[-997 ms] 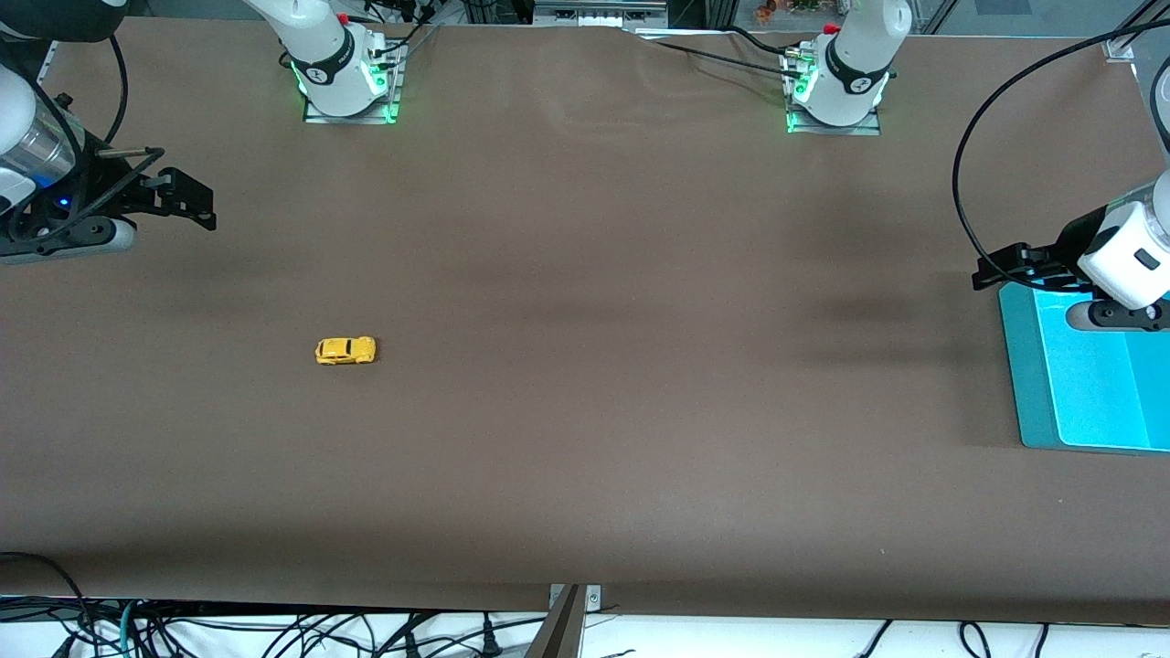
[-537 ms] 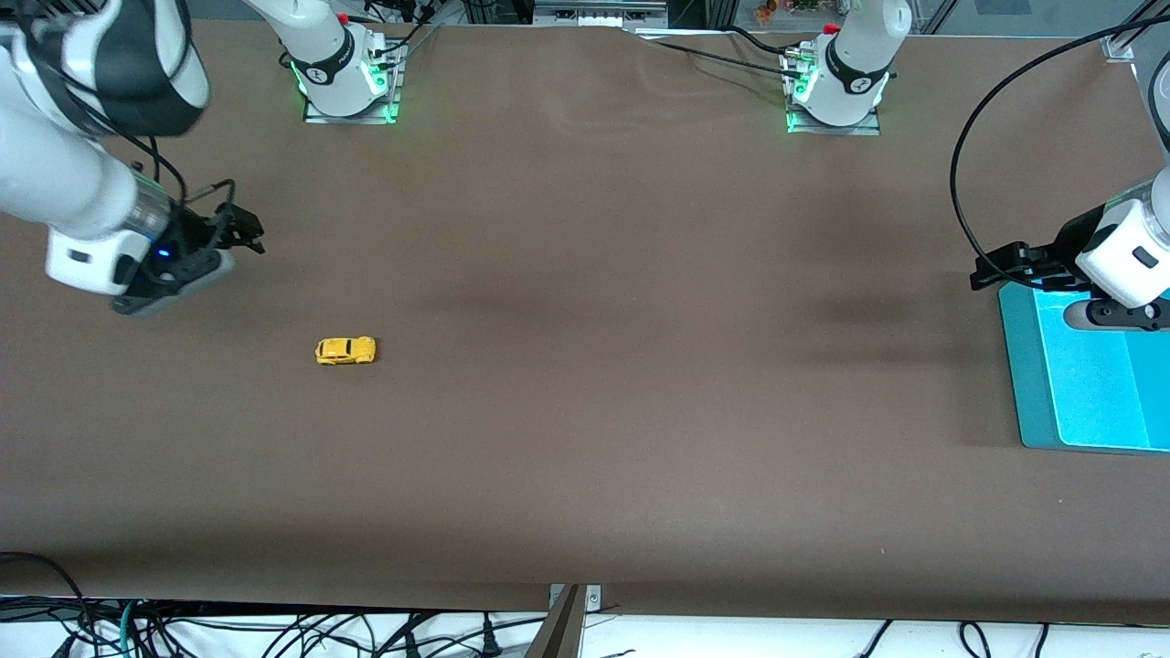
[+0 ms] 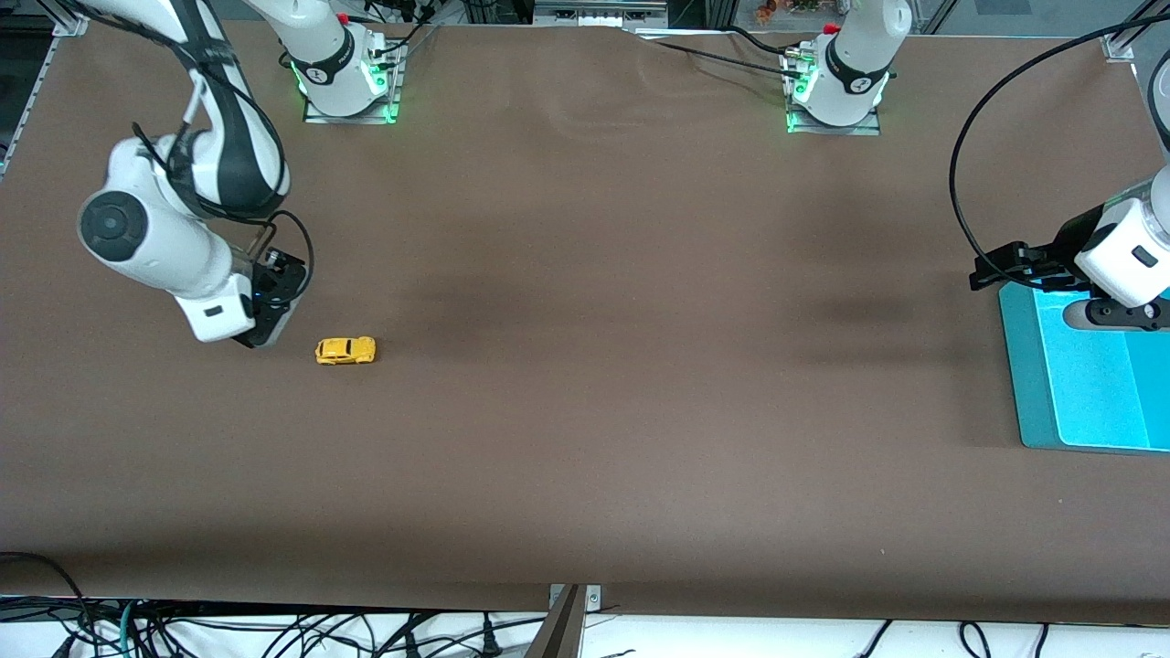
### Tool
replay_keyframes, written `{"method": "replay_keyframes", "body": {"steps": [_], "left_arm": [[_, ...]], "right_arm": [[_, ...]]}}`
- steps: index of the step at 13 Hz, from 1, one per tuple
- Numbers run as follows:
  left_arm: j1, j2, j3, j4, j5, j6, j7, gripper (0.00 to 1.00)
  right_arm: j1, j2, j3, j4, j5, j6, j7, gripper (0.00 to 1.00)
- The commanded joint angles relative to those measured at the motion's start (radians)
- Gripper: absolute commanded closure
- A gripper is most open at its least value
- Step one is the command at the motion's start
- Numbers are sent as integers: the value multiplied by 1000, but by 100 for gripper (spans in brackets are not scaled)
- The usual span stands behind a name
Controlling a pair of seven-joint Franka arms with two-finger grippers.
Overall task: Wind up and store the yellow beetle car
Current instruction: 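Reach the right gripper down over the yellow beetle car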
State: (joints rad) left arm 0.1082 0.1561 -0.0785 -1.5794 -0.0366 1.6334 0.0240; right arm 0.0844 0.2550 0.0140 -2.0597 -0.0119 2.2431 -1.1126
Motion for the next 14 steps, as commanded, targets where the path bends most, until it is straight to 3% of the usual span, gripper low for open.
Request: {"method": "replay_keyframes", "body": {"steps": [1,6,14], "left_arm": [[-4,14,-1,30,15,-12,1,0],[-1,14,-1,30,15,-13,2,0],[-2,14,-1,30,15,-13,2,0]], "right_arm": [[0,41,10,-40,-10,116,-140,0],[0,157,44,-42,-5,282,-193,1],[0,197,66,-37,0,384,-338,4]]}}
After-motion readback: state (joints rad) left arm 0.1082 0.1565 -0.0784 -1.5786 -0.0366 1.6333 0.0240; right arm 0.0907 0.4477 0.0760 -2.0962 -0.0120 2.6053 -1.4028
